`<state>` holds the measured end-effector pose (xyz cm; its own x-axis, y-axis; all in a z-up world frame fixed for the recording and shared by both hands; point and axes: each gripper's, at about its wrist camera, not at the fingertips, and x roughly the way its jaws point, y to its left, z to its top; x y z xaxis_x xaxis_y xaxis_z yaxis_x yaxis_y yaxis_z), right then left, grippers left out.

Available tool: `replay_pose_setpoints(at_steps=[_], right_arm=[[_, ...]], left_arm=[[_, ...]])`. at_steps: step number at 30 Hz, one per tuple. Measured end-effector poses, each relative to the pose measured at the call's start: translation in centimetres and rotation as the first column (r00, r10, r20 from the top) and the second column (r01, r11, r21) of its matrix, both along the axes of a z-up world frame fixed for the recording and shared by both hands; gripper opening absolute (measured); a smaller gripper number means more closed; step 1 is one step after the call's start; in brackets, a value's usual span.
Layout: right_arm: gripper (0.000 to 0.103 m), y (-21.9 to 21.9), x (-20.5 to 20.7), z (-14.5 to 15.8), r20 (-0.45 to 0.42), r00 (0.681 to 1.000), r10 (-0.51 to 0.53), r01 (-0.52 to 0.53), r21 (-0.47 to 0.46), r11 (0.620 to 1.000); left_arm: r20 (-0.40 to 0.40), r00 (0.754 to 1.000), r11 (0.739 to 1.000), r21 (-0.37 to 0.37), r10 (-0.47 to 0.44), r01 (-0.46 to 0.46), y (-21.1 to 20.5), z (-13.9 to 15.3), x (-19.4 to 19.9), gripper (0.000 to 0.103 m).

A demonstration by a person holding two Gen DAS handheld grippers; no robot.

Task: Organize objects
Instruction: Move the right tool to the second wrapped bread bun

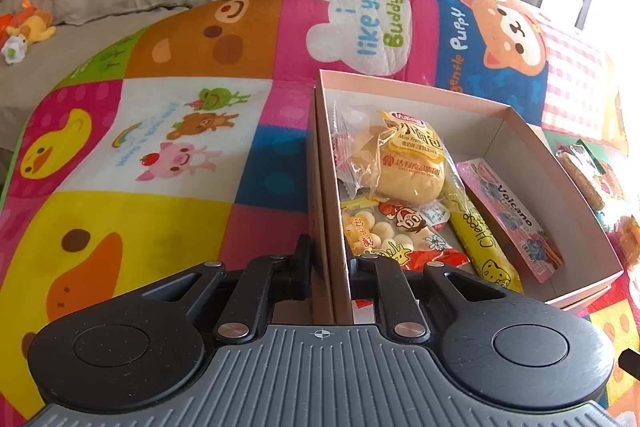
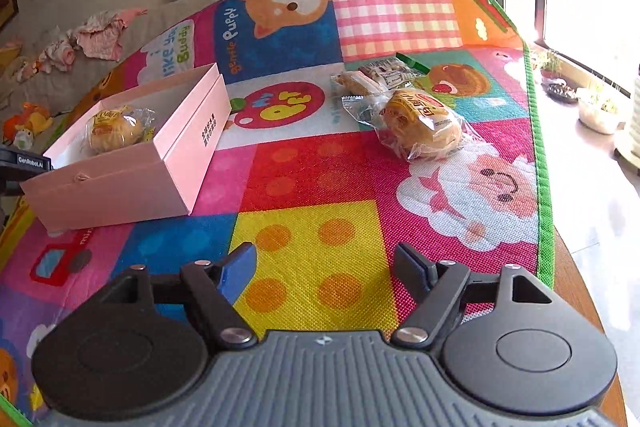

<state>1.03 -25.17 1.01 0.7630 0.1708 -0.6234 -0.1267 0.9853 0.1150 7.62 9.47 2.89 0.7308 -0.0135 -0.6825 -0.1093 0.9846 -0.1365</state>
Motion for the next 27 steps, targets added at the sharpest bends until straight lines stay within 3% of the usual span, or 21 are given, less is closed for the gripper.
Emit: replay_pose_setpoints(at_steps=[9,13,18,22,27], right_arm=[[0.084,-0.5,0.1,0.0,-0.007,1.000,0.010,-0.010,0.034,0.999],[0.097,0.4,0.8,0.2,-0.036,0.999,-0.005,0.007,0.041,0.999],[0.097,0.4,2.8,2.3,-0.011,0.998,0.058,-0.057,0.117,0.991],[0.097,-2.4,7.6,6.3,0.046,0.999,0.024,-0.029,0.105,0.994],[0.100,-6.4,18.2,8.7,-0.051,0.998,-0.038,0.047,0.191,0.980]], left_arm=[[-0.003,1.000,1.000,-0.018,0.021,-0.021,0.1,-0.2,0.1,0.014],[0.003,0.999,0.999,-0.027,0.046,-0.046,0.0,-0.4,0.2,0.014],[-0.003,0.999,0.998,-0.042,0.039,-0.039,0.3,-0.5,0.2,0.014],[-0.008,0.999,0.998,-0.047,0.032,-0.033,0.5,-0.5,0.3,0.014],[0.000,1.000,0.997,-0.063,0.031,-0.031,0.6,-0.6,0.1,0.015]])
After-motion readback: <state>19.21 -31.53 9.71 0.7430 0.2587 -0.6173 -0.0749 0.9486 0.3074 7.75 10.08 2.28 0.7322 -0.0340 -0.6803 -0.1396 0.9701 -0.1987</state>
